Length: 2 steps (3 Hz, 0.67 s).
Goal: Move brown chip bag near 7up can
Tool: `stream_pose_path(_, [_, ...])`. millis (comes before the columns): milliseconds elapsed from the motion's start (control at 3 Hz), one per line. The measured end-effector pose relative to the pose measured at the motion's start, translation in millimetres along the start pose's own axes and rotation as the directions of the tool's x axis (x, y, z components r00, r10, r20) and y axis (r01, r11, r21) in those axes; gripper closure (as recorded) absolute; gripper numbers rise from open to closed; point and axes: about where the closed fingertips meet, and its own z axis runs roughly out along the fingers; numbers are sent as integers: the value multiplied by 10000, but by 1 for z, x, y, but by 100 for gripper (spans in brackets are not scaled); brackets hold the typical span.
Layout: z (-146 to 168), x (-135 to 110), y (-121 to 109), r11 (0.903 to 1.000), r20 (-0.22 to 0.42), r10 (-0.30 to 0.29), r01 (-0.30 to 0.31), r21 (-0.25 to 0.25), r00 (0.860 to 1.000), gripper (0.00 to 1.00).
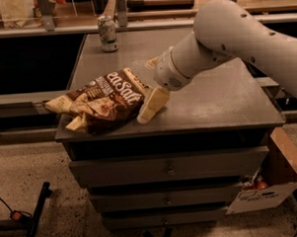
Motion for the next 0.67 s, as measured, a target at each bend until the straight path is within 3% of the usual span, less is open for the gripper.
stream_pose_path(333, [21, -1, 3, 9996, 79, 18, -16, -285, 10000, 0])
stream_pose_path(667, [33, -8, 7, 9985, -50, 145, -147, -525, 9999, 15])
